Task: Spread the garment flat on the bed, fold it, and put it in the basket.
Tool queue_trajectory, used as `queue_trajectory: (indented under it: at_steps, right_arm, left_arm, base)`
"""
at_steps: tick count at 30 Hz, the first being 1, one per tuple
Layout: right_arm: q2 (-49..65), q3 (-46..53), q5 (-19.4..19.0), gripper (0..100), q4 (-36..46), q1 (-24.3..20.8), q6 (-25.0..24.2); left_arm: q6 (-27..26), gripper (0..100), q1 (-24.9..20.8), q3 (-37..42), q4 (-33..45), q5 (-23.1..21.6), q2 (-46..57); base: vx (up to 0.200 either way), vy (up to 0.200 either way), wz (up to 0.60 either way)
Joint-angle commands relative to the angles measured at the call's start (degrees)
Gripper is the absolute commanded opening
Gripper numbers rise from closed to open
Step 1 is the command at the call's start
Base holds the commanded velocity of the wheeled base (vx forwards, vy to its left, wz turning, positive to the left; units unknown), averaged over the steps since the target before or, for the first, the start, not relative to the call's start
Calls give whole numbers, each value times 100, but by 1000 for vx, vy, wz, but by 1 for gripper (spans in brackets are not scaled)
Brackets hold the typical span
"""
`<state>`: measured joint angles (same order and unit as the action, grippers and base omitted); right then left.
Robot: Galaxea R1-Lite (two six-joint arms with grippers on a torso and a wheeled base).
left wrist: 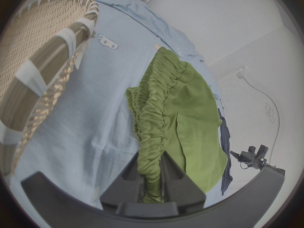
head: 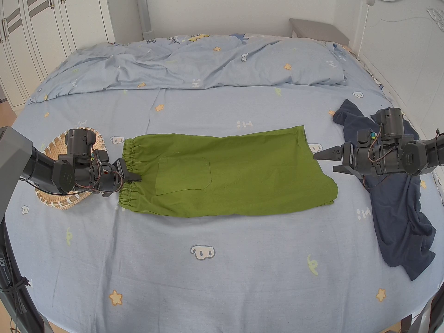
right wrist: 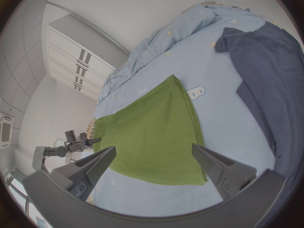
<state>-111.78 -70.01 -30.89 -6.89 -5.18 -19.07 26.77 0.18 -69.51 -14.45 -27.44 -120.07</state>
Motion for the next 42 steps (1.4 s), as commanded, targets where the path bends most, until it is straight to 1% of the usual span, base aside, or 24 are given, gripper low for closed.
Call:
queue_trajectory:
  at_steps: [1,4,7,8,10,12,13,16,23,29,33,36,42]
  right_arm:
    - [-556,-206,224,100,21,0,17]
    - [-925,-443,241,100,47,8,105]
    - [-1048,-654,241,100,135,17,184]
    - [-1215,-1102,233,100,434,87,272]
    - [-1382,-1489,233,100,742,123,369]
    - [-1426,-1586,189,100,794,140,448]
    - [-1514,-1788,101,100,821,210,720]
    - [-1611,-1920,-5,100,689,219,913]
    - [-1865,-1841,-13,100,-120,263,869]
    - [-1953,-1850,-22,100,-164,219,852]
    - [-2024,-1823,-31,100,-181,79,861]
    - [-2024,-1814,-31,100,-199,52,861]
    - [-1962,-1735,-303,100,-199,-18,782]
  left_arm:
    - [4,0,17,17,3,2,150]
    - [-5,0,-9,60,-14,2,159]
    - [-5,0,-36,87,-32,2,159]
    - [-5,0,-71,87,-23,2,176]
    - [-5,0,-71,96,-23,11,238]
    - [-5,0,-62,96,-23,2,264]
    - [-5,0,-53,122,-14,2,326]
    - [-5,0,-71,157,-23,2,379]
    - [-23,0,-141,219,-32,2,423]
    - [-23,0,-141,210,-32,11,405]
    - [-23,0,-133,210,-32,2,423]
    - [-23,0,-124,210,-32,11,414]
    - [-23,0,-141,210,-32,11,414]
  base:
    - [0,0,0]
    - [0,0,0]
    - [0,0,0]
    - [0,0,0]
    - [0,0,0]
    - [0,0,0]
    - [0,0,0]
    - [0,0,0]
    - [0,0,0]
    - [0,0,0]
    - [0,0,0]
    - [0,0,0]
    - [0,0,0]
